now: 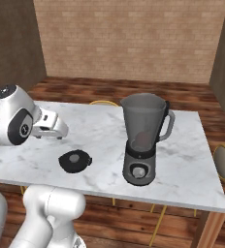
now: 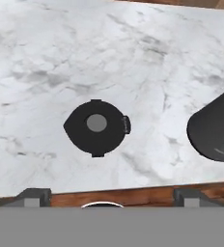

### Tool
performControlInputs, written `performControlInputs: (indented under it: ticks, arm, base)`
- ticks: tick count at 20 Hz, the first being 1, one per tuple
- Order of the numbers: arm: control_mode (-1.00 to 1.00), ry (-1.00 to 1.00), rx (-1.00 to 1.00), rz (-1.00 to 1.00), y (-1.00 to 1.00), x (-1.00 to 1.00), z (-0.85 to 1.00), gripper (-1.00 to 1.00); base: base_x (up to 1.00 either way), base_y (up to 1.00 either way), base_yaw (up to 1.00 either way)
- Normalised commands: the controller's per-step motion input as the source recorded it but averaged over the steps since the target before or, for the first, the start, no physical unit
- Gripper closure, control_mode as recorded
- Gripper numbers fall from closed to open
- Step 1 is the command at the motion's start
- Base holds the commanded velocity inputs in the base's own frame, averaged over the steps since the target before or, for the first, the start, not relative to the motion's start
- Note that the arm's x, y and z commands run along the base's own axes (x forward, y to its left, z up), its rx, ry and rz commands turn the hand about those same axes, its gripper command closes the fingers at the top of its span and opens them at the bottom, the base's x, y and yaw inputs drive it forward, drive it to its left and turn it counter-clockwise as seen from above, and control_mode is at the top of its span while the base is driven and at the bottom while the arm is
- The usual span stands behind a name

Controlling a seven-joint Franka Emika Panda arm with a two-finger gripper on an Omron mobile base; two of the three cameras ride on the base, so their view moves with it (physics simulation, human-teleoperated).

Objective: Grab the garlic and onion from the fridge, place them in the blender, close the lid, and turn on the blender to create a marinade.

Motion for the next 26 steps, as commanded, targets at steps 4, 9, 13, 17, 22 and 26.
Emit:
performControlInputs:
  ticks: [4,9,13,17,22,26]
  arm:
    - [-1.0,0.12,0.02,0.0,0.05,0.0,-0.43,-1.0]
    - [-1.0,0.13,0.0,0.0,0.05,0.05,-0.39,-1.0]
    - [-1.0,0.11,0.0,0.0,0.02,0.19,-0.37,-1.0]
    - [-1.0,0.1,0.0,0.0,0.0,0.3,-0.36,-1.0]
    - [-1.0,0.1,0.0,0.0,0.0,0.45,-0.33,-1.0]
    - [-1.0,0.05,0.01,0.0,0.0,0.36,-0.34,-1.0]
  base:
    - [0.0,0.0,0.0]
    - [0.0,0.0,0.0]
    - [0.0,0.0,0.0]
    - [0.0,0.0,0.0]
    - [0.0,0.0,0.0]
    - [0.0,0.0,0.0]
